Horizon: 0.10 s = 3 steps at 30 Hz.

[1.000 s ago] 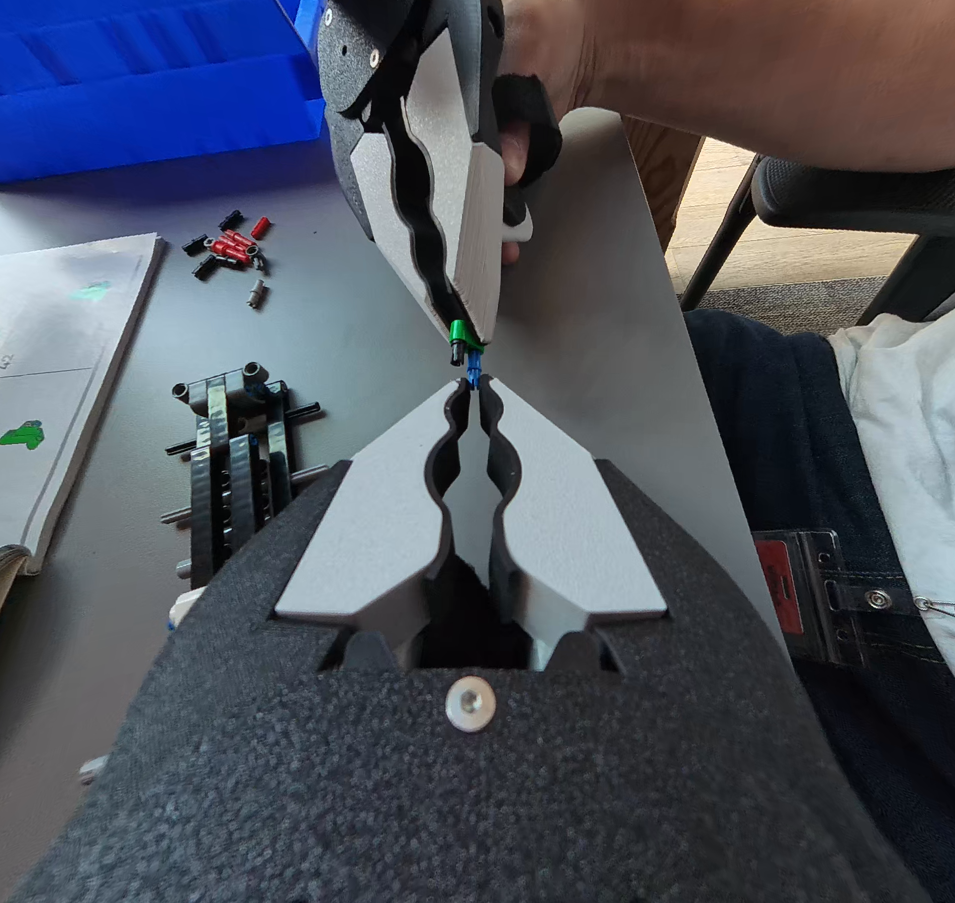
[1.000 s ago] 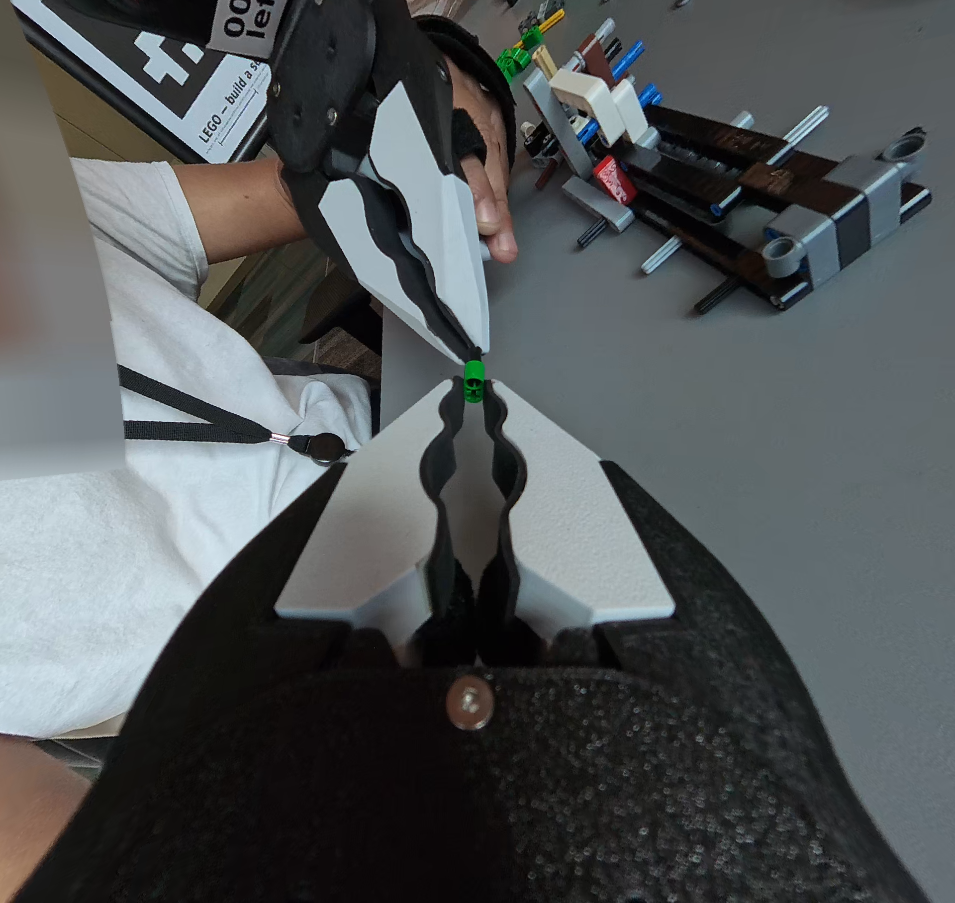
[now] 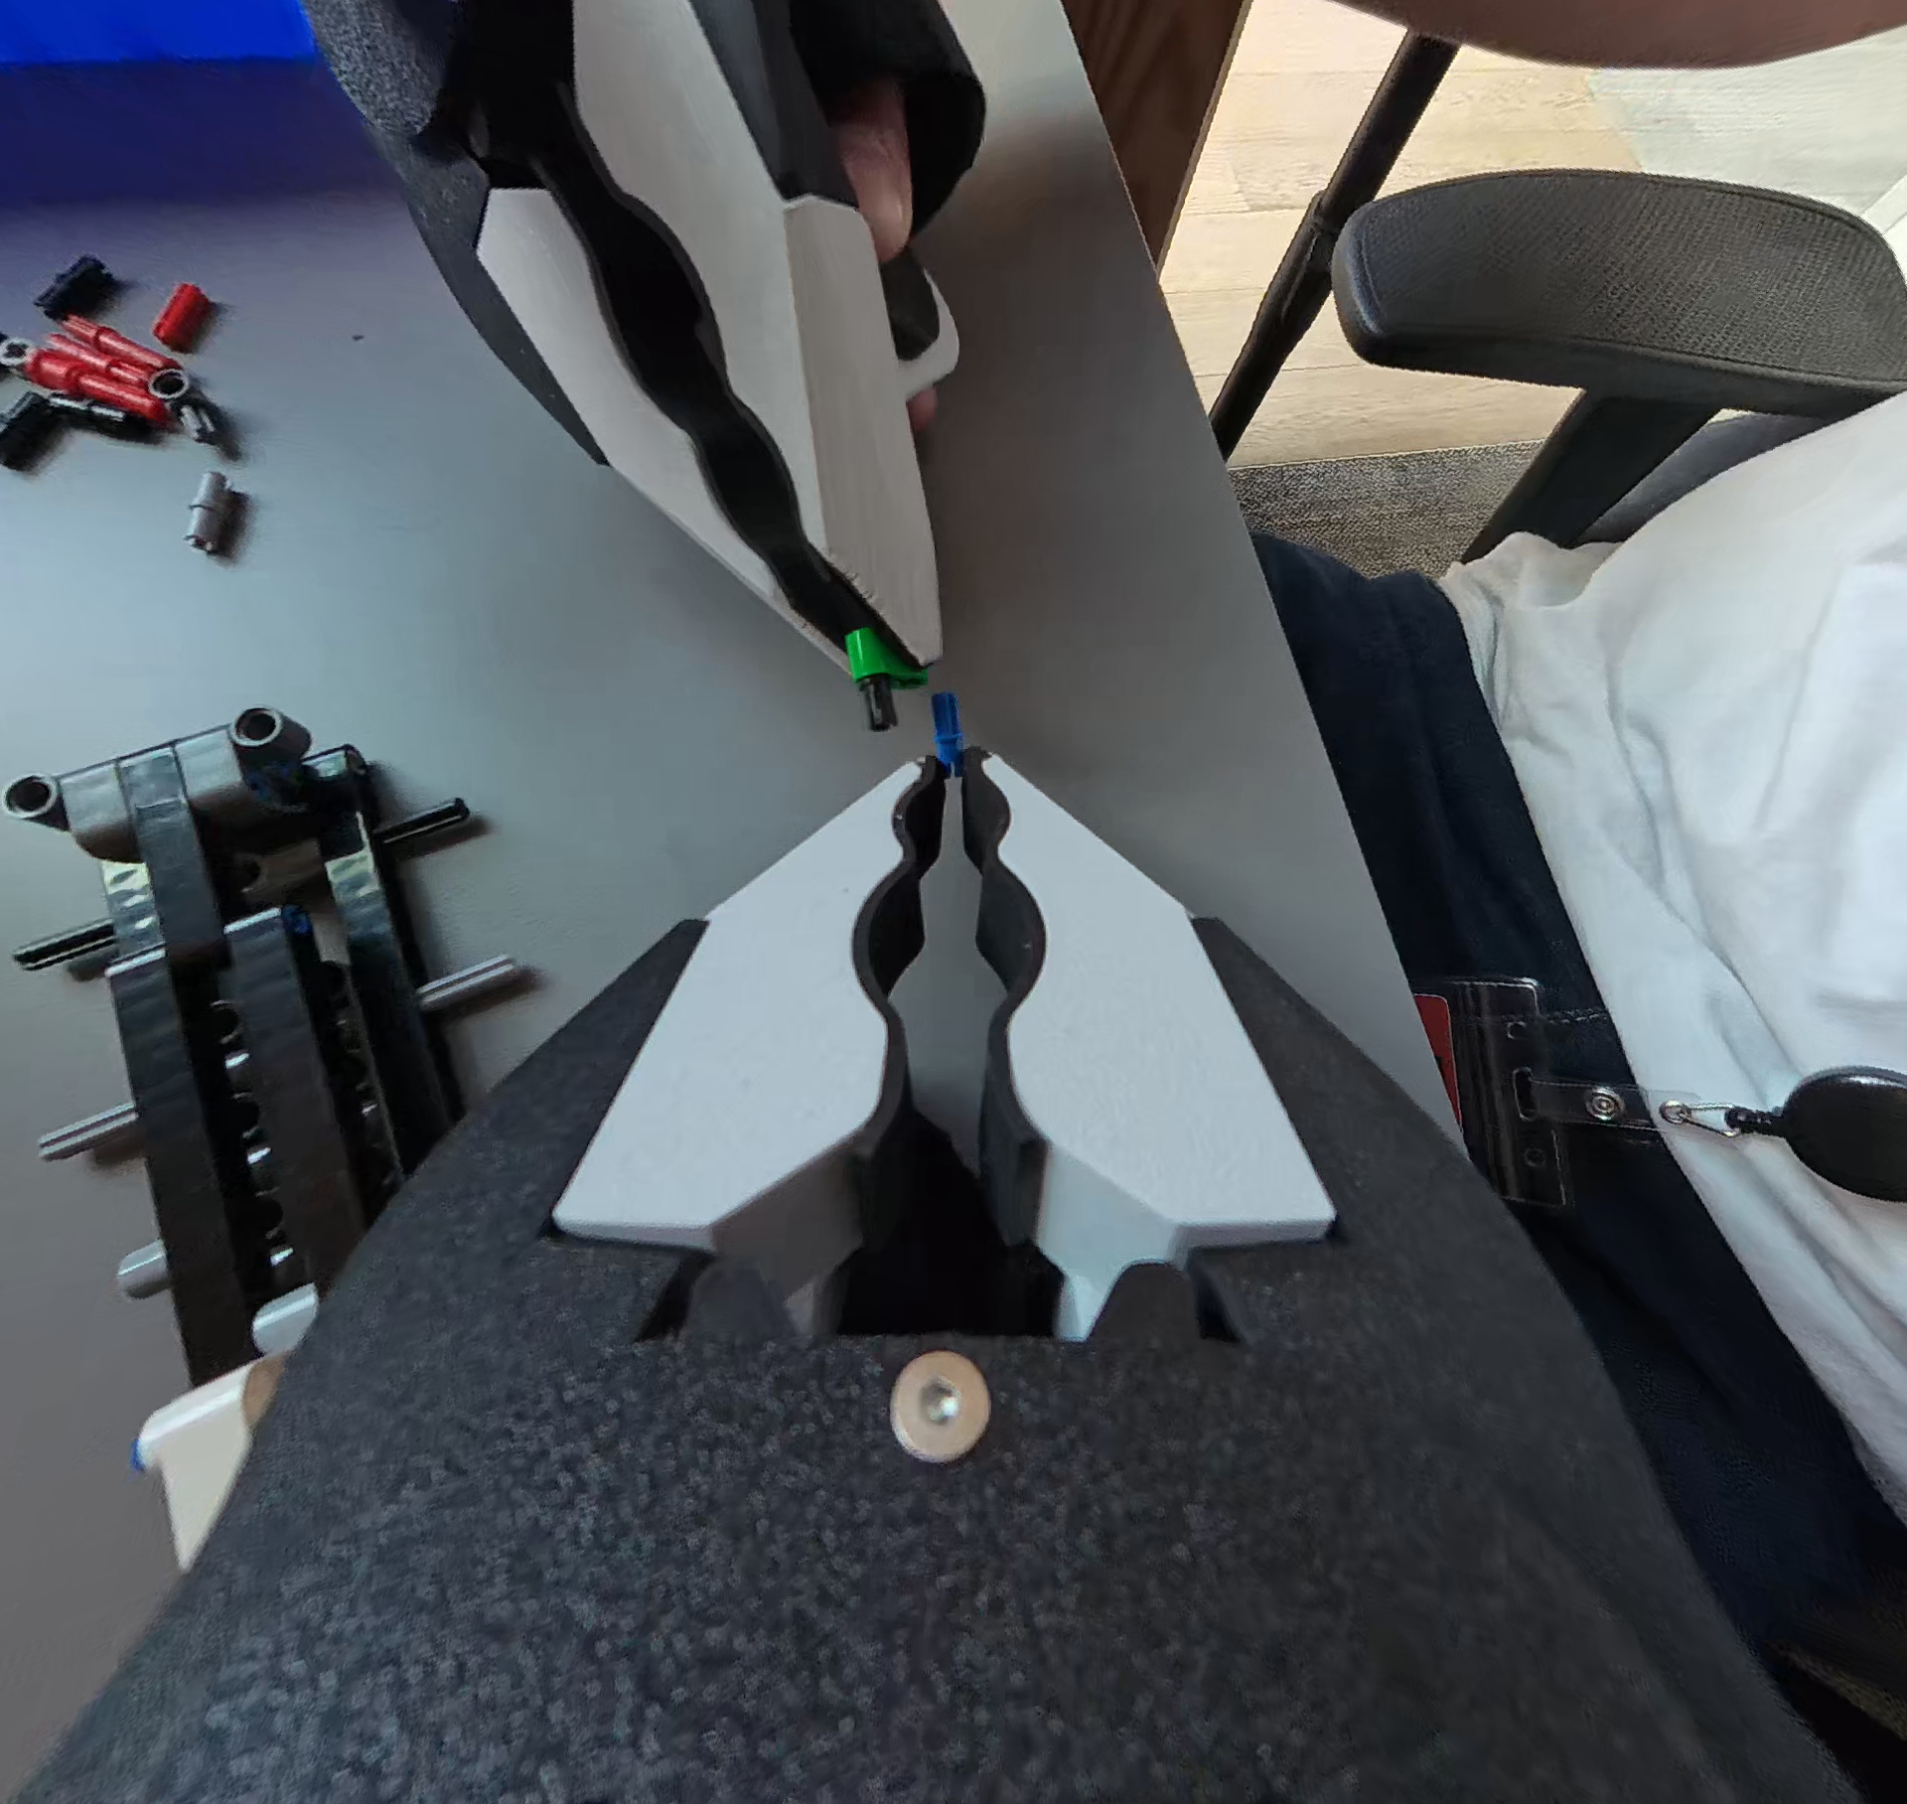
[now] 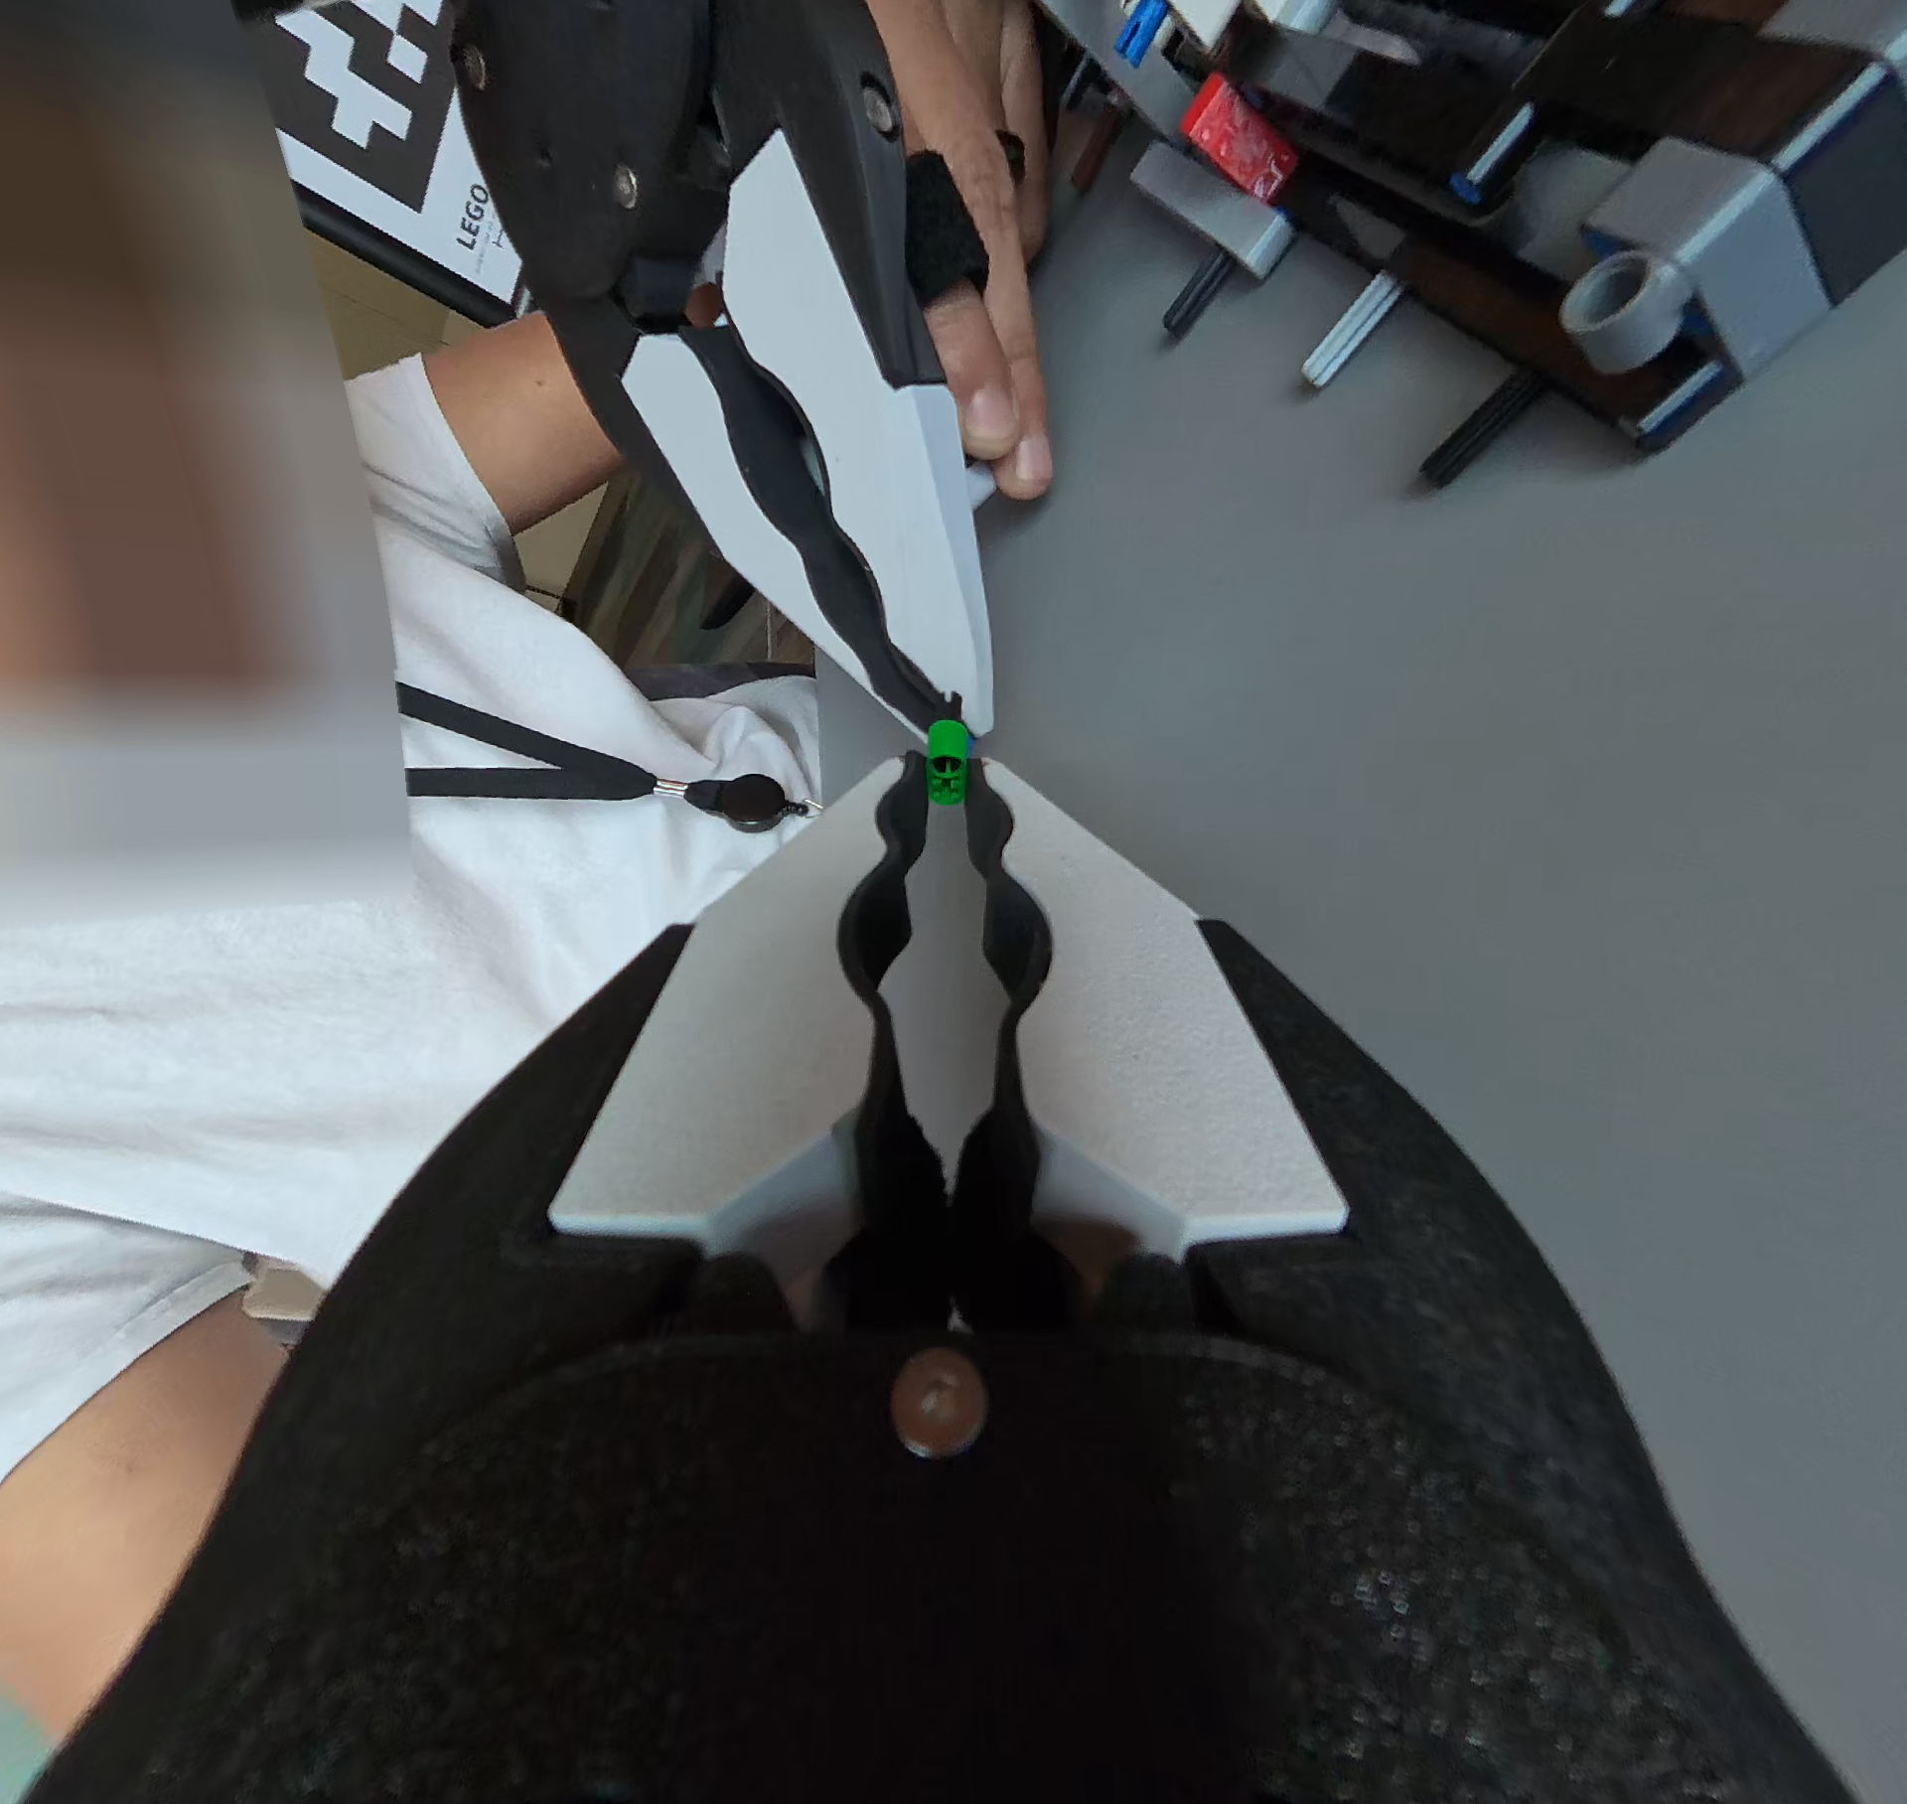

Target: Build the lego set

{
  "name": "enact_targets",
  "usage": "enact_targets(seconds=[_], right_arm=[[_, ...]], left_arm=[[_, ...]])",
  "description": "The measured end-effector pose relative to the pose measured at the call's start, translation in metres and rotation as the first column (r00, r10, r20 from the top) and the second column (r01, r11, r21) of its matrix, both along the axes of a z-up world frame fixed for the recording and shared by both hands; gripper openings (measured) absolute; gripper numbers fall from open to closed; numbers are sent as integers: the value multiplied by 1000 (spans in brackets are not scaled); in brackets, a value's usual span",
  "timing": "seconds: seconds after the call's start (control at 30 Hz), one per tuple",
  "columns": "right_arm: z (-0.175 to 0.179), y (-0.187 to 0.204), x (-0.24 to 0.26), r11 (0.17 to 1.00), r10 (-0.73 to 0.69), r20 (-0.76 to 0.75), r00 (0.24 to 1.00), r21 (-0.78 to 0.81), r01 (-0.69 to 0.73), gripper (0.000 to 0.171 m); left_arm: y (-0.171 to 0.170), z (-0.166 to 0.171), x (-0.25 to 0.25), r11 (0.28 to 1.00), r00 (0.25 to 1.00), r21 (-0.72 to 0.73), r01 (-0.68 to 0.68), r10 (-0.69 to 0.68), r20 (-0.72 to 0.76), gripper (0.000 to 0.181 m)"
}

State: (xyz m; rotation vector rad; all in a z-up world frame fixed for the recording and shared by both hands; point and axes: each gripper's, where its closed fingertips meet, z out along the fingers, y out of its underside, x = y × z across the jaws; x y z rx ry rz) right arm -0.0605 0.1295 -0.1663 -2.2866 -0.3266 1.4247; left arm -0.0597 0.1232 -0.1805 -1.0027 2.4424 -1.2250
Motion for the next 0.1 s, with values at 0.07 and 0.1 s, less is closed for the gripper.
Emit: enact_targets(seconds=[0.07, 0.1], right_arm=[[-1, -3, -1, 1000, 21, -3, 1000, -19, -22, 6], [-1, -5, -1, 999, 36, -8, 999, -24, -37, 6]], left_arm=[[0, 0, 0, 1000, 1000, -13, 3, -3, -18, 2], [1, 0, 1, 1000, 1000, -18, -5, 5, -23, 2]])
